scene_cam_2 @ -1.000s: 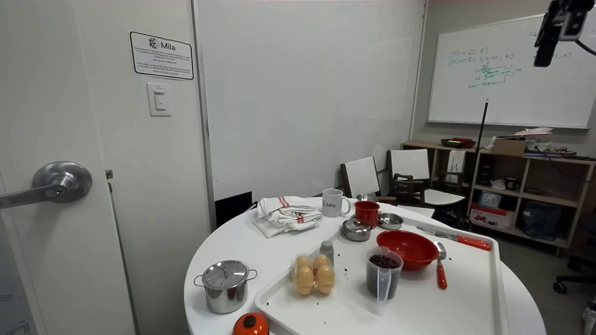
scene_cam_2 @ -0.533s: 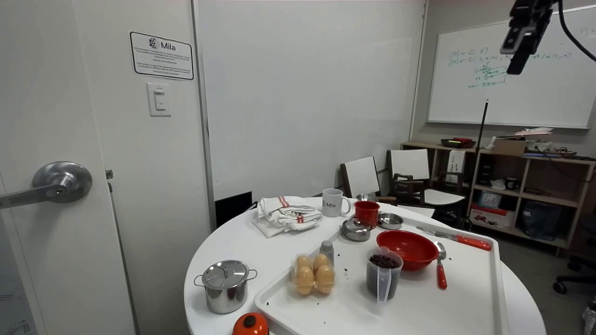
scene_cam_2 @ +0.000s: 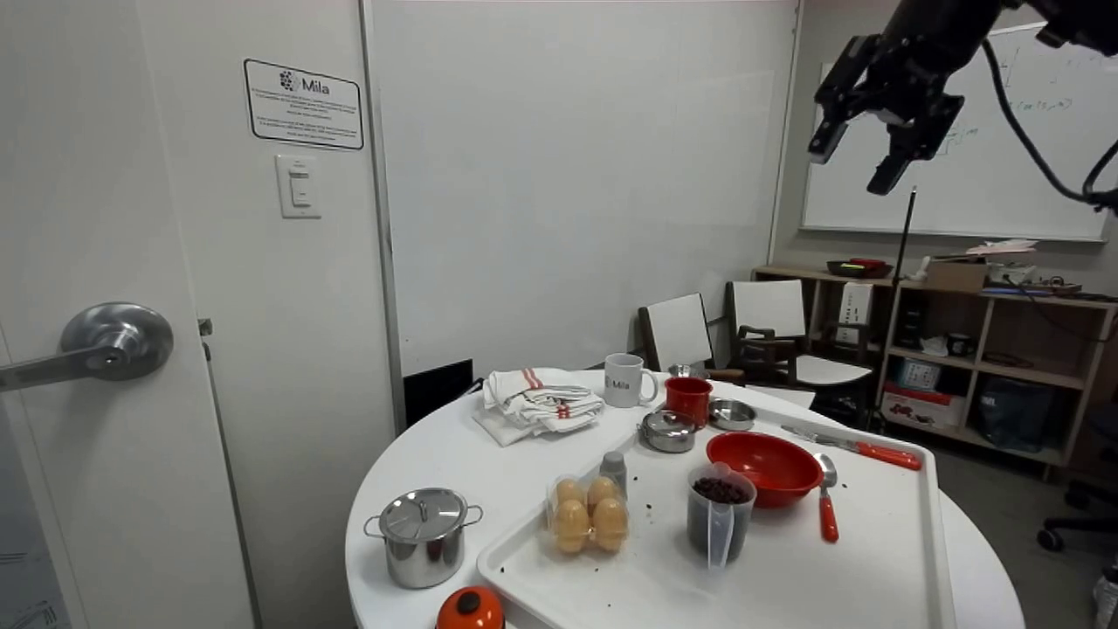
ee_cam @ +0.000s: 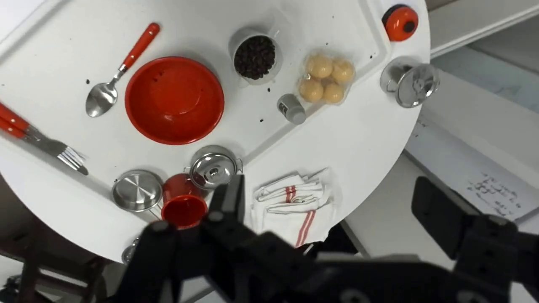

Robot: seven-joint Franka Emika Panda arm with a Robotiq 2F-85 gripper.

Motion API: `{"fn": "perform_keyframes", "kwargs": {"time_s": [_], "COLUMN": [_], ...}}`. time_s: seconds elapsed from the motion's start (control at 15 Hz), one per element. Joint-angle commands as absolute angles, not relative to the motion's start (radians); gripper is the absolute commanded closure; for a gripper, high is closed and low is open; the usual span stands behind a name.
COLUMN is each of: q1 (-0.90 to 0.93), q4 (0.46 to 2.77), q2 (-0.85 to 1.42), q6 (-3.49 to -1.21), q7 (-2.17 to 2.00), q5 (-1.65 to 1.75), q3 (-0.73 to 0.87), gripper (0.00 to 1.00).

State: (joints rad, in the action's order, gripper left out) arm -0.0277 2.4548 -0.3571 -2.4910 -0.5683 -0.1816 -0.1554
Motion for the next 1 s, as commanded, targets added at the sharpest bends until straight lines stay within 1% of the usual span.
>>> {"fn": "perform_keyframes", "kwargs": {"time_s": [0.0,0.13,0.27,0.4,0.53,0.6,0.67,0.73,0.93], "q1": [-0.103,-0.211,-0.339,-0.447,-0.490,-0.466,-0.296,-0.281,-0.183], "q4": [2.441,2.444,2.450,2.447,2.418,2.388,2.364,2.427,2.396], "q2": [-0.226,-0.179,-0.159,-0.159,-0.138,-0.097,-0.054,-0.120,-0.076], "q6": [-2.660,-2.720,-2.730,-2.670,-2.554,-2.472,-2.393,-2.493,-2.416], "q7": [-0.831,-0.981,-1.131,-1.276,-1.416,-1.463,-1.438,-1.401,-1.422], "q5": [-0.064,0.029,0.139,0.245,0.335,0.360,0.342,0.343,0.328], "q3": [-0.240,-0.331,-0.429,-0.517,-0.578,-0.587,-0.446,-0.385,-0.340], "gripper": [0.00,0.00,0.00,0.00,0.00,0.00,0.00,0.00,0.00]}}
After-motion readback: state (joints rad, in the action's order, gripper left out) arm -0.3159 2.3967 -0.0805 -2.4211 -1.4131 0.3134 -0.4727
